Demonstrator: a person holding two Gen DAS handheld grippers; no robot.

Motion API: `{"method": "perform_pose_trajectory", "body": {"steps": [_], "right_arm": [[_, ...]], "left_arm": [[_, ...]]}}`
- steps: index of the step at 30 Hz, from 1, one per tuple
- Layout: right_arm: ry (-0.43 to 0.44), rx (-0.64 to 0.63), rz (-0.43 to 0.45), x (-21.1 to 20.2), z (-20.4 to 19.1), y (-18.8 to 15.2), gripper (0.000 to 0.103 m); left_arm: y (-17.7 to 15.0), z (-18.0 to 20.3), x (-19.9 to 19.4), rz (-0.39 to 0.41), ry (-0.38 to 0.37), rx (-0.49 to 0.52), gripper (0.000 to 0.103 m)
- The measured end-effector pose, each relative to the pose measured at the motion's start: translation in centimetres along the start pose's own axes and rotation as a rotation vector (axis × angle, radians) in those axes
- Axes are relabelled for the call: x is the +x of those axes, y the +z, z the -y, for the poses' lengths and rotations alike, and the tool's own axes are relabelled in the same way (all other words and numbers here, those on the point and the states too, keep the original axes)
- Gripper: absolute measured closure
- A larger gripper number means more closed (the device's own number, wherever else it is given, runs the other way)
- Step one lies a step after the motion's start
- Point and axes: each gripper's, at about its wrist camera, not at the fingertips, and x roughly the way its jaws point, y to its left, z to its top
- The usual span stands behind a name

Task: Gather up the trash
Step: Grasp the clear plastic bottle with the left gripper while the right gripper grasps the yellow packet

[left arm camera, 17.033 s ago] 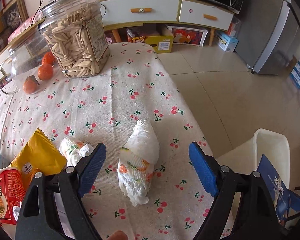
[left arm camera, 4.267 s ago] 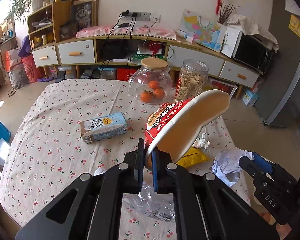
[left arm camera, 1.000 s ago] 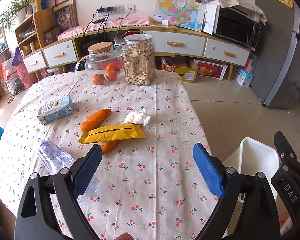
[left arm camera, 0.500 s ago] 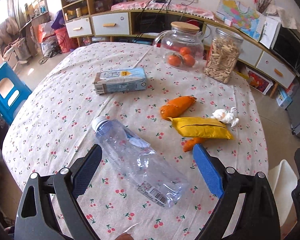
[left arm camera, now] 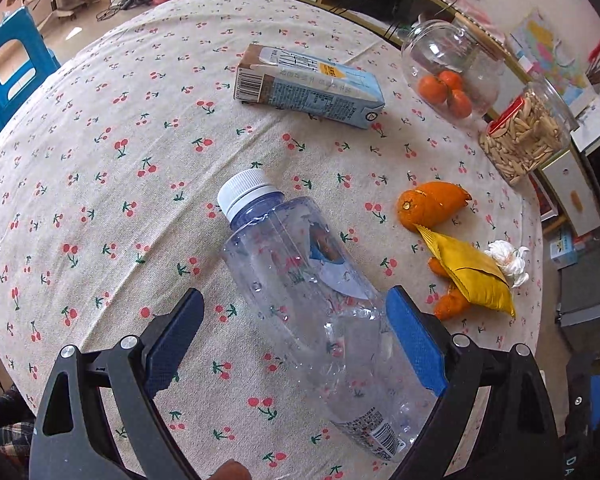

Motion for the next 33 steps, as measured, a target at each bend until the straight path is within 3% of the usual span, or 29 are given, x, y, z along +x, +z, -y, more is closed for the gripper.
{"method": "perform_pose_trajectory", "body": {"steps": [4, 8, 16, 20, 22, 24, 25, 27, 28, 33], "right_arm": [[0.146, 0.158, -0.105, 2.1, 0.9, -0.1, 0.007], [0.275, 0.269, -0.189, 4.1, 0.4, -0.6, 0.007], [0.385, 0.369, -0.216, 6.1, -1.6, 0.2, 0.007], [0.433, 0.445, -0.242, 7.9, -1.8, 0.3, 0.008], [0.451, 0.469, -0.258, 8.8, -1.9, 0.2, 0.015], [0.44, 0.457, -0.27, 9.3, -2.1, 0.1, 0.045], [0.438, 0.449, -0.278, 9.5, -2.2, 0.0, 0.051], [0.452, 0.445, -0.286, 9.7, -2.3, -0.2, 0.081], [0.457, 0.436, -0.288, 9.6, -2.4, -0.2, 0.088], [0.489, 0.407, -0.249, 8.3, -2.4, 0.2, 0.098]], "left_arm": [[-0.1, 1.0, 0.4, -0.02, -0.04, 0.031, 0.021], [-0.4, 1.9, -0.1, -0.001, -0.079, 0.118, 0.044], [-1.3, 2.9, -4.0, 0.134, -0.052, 0.283, 0.046], [-1.0, 2.1, -4.9, 0.163, -0.045, 0.289, 0.045], [-0.7, 1.8, -4.8, 0.159, -0.044, 0.284, 0.045], [-0.6, 1.8, -4.6, 0.159, -0.035, 0.287, 0.045], [-0.7, 1.8, -4.5, 0.161, -0.031, 0.289, 0.045], [-0.6, 1.7, -4.5, 0.163, -0.028, 0.289, 0.045], [-0.6, 1.7, -4.5, 0.168, -0.028, 0.287, 0.045], [-0.3, 1.6, -5.1, 0.201, -0.02, 0.284, 0.045]]}}
